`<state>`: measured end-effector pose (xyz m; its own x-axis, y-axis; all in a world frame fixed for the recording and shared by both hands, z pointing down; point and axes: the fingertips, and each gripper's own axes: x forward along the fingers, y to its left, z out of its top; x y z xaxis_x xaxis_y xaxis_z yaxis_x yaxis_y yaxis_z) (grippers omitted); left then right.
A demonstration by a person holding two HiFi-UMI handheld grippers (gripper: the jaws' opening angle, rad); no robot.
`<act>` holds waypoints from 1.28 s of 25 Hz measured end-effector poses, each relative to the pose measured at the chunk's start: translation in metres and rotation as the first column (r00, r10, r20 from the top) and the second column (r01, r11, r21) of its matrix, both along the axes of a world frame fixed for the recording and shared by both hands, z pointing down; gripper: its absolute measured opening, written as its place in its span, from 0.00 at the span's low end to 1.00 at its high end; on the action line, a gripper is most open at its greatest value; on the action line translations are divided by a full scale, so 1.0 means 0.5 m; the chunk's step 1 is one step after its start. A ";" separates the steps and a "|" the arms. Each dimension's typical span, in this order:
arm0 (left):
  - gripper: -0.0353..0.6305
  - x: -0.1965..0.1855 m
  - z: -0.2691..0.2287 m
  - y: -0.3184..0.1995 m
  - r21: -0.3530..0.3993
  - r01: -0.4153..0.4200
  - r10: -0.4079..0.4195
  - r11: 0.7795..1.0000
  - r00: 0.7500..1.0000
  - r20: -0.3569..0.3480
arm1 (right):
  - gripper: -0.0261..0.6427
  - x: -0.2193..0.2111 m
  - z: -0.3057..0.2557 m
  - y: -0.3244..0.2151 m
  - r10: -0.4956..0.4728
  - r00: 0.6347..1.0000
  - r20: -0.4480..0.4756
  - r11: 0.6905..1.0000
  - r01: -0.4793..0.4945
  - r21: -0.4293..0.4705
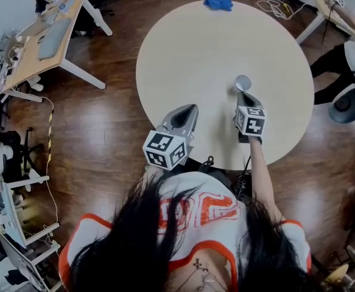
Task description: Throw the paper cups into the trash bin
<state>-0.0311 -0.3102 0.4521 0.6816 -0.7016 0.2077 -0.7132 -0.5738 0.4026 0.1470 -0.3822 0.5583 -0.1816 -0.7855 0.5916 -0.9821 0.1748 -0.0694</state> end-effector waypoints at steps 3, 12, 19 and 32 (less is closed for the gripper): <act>0.05 -0.004 0.004 -0.007 -0.007 0.017 -0.017 1.000 1.000 0.004 | 0.16 -0.007 0.019 -0.036 -0.056 0.996 -0.074 0.998 0.055 -0.017; 0.05 -0.023 0.014 -0.028 -0.026 0.043 -0.043 0.999 0.999 0.014 | 0.19 -0.014 0.080 -0.084 -0.147 0.958 -0.246 0.984 0.116 -0.135; 0.05 -0.031 0.020 -0.032 -0.036 0.050 -0.050 0.998 0.999 0.010 | 0.15 -0.008 0.121 -0.085 -0.187 0.924 -0.335 0.968 0.115 -0.222; 0.05 -0.048 0.014 -0.023 -0.025 0.021 -0.021 0.999 1.000 -0.008 | 0.09 -0.031 0.033 -0.027 -0.035 0.985 -0.169 0.995 0.018 -0.100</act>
